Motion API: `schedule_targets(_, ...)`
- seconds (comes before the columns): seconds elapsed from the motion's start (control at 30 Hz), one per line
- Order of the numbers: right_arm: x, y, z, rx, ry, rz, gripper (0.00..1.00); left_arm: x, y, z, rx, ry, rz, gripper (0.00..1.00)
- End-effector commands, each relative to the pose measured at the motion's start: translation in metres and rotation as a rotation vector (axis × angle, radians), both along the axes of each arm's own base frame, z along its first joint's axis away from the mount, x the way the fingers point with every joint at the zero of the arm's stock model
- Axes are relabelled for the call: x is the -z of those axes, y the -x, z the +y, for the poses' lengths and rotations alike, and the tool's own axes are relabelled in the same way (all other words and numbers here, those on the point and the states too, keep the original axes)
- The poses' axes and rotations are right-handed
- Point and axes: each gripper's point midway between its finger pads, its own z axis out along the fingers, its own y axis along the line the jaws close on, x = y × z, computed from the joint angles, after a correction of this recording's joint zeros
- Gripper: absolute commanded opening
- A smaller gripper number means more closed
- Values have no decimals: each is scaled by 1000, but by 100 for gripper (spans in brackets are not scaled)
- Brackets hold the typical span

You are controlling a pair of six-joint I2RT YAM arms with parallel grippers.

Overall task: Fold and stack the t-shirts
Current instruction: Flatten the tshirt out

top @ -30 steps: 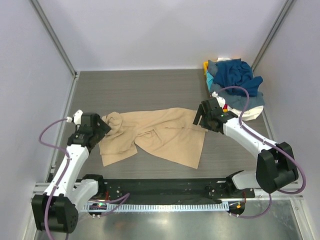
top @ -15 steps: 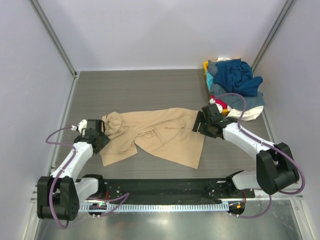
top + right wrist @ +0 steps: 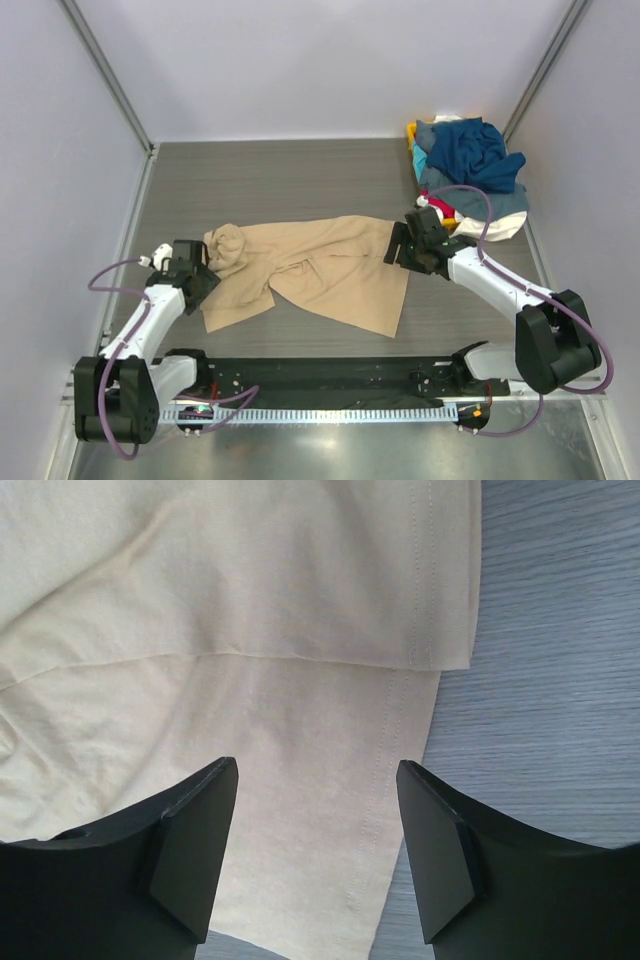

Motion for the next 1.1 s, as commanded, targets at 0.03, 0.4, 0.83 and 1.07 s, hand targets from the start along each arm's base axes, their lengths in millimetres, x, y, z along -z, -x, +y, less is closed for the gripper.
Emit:
schedule_targets(0.03, -14, -8, 7, -42, -20, -52, 69, 13, 9, -1, -60, 47, 33, 63)
schedule_targets(0.4, -3, -8, 3, -46, 15, -27, 65, 24, 5, -7, -75, 83, 49, 34)
schedule_targets(0.83, 0, -9, 4, -43, 18, -14, 64, -29, -6, -7, -33, 76, -81, 31)
schedule_targets(1.07, 4, -8, 5, -40, 14, 4, 61, -20, -9, -14, 4, 102, -92, 18)
